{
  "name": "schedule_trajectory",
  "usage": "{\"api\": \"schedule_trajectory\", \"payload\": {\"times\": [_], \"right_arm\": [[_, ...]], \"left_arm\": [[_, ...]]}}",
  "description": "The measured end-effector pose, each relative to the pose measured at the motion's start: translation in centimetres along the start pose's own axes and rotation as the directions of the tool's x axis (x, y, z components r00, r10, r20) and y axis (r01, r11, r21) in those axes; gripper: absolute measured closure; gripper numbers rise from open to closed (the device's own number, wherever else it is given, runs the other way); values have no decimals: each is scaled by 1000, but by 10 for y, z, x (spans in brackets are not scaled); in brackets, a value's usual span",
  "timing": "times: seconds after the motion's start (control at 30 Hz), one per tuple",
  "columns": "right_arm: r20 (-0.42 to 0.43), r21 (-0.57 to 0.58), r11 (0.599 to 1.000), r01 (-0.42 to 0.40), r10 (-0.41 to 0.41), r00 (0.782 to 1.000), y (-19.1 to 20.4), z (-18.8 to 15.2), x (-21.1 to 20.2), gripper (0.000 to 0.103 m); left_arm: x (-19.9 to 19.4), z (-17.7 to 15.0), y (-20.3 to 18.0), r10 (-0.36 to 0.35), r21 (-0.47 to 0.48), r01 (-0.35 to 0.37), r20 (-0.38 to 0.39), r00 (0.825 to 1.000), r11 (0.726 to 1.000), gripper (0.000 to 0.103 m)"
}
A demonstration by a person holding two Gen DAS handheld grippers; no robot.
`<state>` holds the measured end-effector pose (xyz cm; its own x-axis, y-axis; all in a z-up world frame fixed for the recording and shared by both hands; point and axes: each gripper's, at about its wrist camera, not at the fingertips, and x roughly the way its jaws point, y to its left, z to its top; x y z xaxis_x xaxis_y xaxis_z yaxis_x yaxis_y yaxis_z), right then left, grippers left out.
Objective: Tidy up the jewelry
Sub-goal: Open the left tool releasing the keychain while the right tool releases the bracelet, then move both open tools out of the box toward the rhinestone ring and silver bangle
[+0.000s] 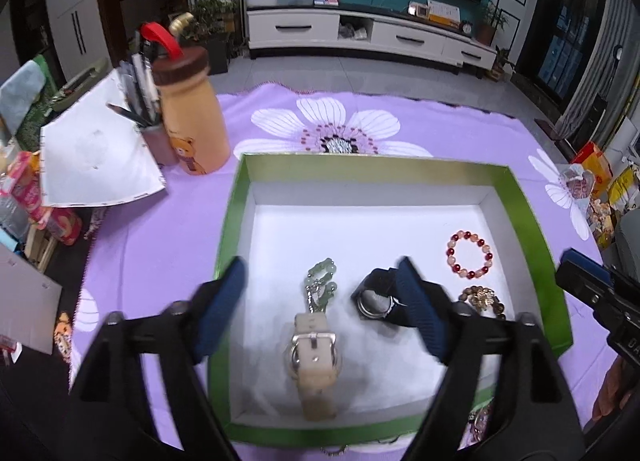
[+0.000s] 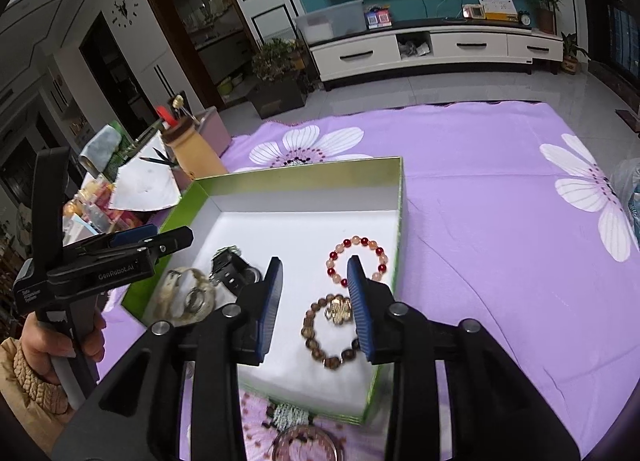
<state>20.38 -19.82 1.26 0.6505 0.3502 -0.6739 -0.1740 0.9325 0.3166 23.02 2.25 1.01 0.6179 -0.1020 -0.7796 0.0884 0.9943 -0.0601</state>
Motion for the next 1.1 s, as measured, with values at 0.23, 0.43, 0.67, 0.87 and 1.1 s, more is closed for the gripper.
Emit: {"api": "schedule_trajectory", "payload": {"times": [0.23, 0.43, 0.67, 0.87, 1.1], "right_arm": [[22, 11, 1000, -4, 4, 1000, -3, -22, -40, 69], [-6, 25, 1000, 3, -3, 1000, -7, -52, -59, 69], [-77, 29, 1000, 8, -5, 997, -7, -89, -60, 69], [-154, -17, 999, 43, -45, 987, 3, -116, -39, 69], [-192, -58, 995, 79, -89, 977, 8, -126, -16, 75]], "left_arm": [[-45, -24, 13, -2, -43, 5, 60, 998, 999, 16], [-78, -64, 22, -1, -53, 6, 82, 997, 999, 16], [-77, -116, 22, 18, -37, -17, 37, 999, 999, 17], [-54, -143, 10, 17, -2, -17, 1, 1000, 1000, 28], [-31, -157, -2, 17, 60, -17, -11, 1000, 998, 36]]}}
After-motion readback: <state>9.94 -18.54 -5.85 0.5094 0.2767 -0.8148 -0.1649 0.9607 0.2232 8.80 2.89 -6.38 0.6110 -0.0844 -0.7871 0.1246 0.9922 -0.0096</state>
